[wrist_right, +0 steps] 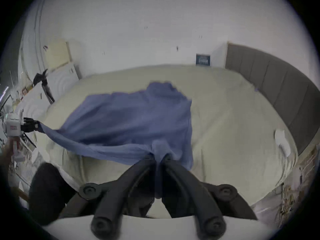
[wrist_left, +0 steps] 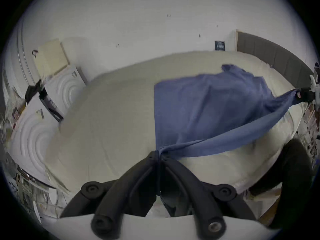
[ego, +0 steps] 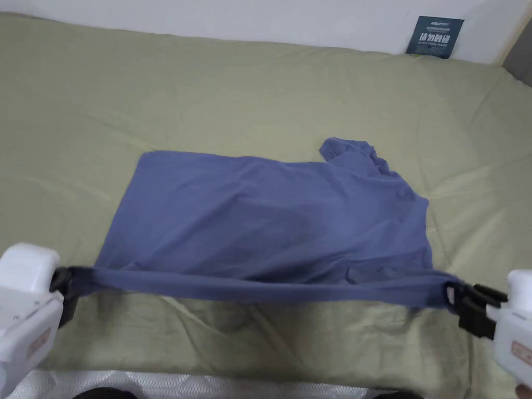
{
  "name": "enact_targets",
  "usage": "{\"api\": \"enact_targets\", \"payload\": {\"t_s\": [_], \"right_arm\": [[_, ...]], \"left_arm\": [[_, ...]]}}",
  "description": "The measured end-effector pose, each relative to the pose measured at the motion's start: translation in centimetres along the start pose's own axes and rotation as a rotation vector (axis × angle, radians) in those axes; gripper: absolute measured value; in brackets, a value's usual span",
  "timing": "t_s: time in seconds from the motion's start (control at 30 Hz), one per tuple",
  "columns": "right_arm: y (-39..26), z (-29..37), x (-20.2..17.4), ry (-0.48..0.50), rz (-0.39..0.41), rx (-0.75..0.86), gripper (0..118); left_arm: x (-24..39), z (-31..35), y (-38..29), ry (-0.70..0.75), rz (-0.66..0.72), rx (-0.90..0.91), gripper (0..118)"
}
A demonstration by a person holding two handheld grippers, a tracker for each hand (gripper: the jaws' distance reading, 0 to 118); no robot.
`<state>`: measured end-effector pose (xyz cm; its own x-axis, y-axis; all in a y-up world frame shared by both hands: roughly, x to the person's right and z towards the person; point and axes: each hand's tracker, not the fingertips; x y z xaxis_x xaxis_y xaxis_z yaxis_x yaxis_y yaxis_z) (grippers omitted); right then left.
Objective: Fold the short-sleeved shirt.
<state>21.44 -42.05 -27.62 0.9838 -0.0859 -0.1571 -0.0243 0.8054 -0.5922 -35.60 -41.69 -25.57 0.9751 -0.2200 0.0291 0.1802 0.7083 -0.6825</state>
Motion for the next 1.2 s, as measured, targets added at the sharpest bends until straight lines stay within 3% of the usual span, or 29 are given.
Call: {"api": "enact_targets", "payload": {"t_s": [0.13, 0.2, 0.33, 0.4, 0.43, 0.47, 0.5, 0.53, 0.57, 0.67, 0.77, 0.8, 0.83, 0.87, 1.03, 1.1, 1.13, 1.17, 1.2], "right_arm": [[5.9, -3.9, 0.3, -0.006, -0.029, 0.006, 7], [7.6, -7.9, 0.4, -0.044, -0.032, -0.064, 7], [7.7, -15.9, 1.3, -0.1, -0.076, -0.217, 7], [6.4, -18.6, 1.5, -0.138, -0.071, -0.254, 8], [6.0, -18.8, 1.3, -0.134, -0.059, -0.257, 21], [5.7, -18.9, 1.2, -0.13, -0.058, -0.247, 53], [5.6, -18.2, 1.0, -0.131, -0.038, -0.235, 80], [5.4, -17.3, 0.8, -0.127, -0.006, -0.203, 82], [5.1, -15.4, 0.3, -0.13, 0.002, -0.111, 83], [3.4, -9.6, -0.3, -0.113, -0.01, 0.106, 82], [1.5, -4.7, -1.5, -0.095, -0.065, 0.125, 80], [0.7, -3.1, -2.0, -0.109, -0.074, 0.15, 75], [0.0, -2.1, -2.4, -0.103, -0.069, 0.18, 37], [-0.7, -1.1, -2.8, -0.092, -0.059, 0.18, 4], [-2.4, 0.6, -3.8, -0.083, -0.078, 0.144, 4], [-2.6, 0.5, -3.8, -0.109, -0.048, 0.132, 4], [-2.7, 0.2, -3.5, -0.112, -0.046, 0.112, 4], [-2.9, -0.2, -3.2, -0.125, -0.053, 0.088, 4], [-3.1, -0.5, -2.8, -0.129, -0.057, 0.074, 4]], "left_arm": [[-0.4, -4.7, 6.6, -0.039, 0.057, 0.015, 0], [-0.1, -9.4, 8.9, -0.022, 0.066, -0.086, 0], [1.1, -17.4, 10.5, -0.044, 0.096, -0.265, 0], [1.6, -19.0, 10.1, -0.073, 0.105, -0.27, 0], [1.8, -19.2, 9.9, -0.073, 0.117, -0.257, 4], [2.0, -18.8, 9.8, -0.057, 0.11, -0.241, 19], [1.9, -18.0, 9.6, -0.035, 0.106, -0.211, 53], [1.7, -17.0, 9.4, -0.029, 0.123, -0.17, 98], [1.6, -15.4, 8.9, -0.035, 0.129, -0.128, 108], [1.6, -8.4, 6.9, 0.033, 0.119, 0.092, 107], [1.6, -4.1, 3.0, 0.067, 0.123, 0.17, 104], [1.9, -2.9, 1.7, 0.054, 0.125, 0.156, 90], [2.1, -2.1, 0.6, 0.039, 0.125, 0.14, 41], [2.4, -1.7, -0.5, 0.025, 0.132, 0.098, 0], [2.0, -4.9, -2.7, -0.008, 0.18, -0.028, 0], [1.6, -7.2, -2.2, 0.024, 0.159, -0.046, 0], [1.3, -8.7, -1.7, 0.033, 0.151, -0.067, 7], [1.4, -10.0, -1.2, 0.046, 0.152, -0.084, 36], [1.3, -11.6, -0.7, 0.062, 0.143, -0.123, 78]]}}
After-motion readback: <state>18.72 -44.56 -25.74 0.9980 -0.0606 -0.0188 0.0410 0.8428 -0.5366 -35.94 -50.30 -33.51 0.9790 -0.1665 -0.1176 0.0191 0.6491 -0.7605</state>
